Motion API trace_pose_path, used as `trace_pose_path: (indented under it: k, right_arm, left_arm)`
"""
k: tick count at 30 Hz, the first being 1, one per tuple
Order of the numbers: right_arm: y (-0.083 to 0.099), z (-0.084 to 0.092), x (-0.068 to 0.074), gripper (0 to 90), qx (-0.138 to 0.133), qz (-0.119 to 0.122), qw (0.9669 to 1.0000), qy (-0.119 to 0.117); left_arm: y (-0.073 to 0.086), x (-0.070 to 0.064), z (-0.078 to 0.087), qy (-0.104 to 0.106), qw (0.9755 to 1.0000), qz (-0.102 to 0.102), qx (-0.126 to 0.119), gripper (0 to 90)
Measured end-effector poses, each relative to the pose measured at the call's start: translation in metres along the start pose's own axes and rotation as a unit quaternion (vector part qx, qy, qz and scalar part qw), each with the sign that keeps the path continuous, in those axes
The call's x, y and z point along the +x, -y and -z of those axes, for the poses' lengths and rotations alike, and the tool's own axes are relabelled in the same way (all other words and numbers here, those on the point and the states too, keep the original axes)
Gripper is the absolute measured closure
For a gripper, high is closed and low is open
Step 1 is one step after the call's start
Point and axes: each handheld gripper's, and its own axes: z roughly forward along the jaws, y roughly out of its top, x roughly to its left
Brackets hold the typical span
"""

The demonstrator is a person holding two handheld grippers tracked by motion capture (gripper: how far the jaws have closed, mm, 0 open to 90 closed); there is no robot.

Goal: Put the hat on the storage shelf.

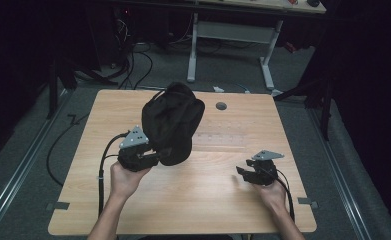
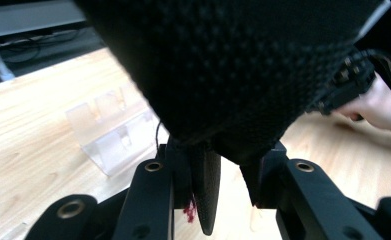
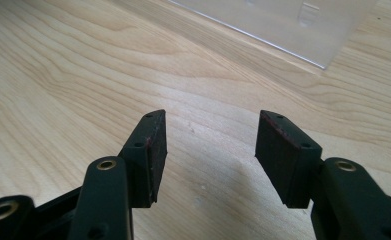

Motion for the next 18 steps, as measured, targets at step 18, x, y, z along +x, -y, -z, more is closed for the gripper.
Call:
trace_pose_path:
  k: [18]
  right_arm:
    - [0.016, -0.013, 0.004, 42.3, -0.014, -0.01, 0.9994, 0.03]
  left_arm:
    - [-0.013, 0.015, -0.017, -0.059, 0.9973, -0.002, -0.043, 68.9]
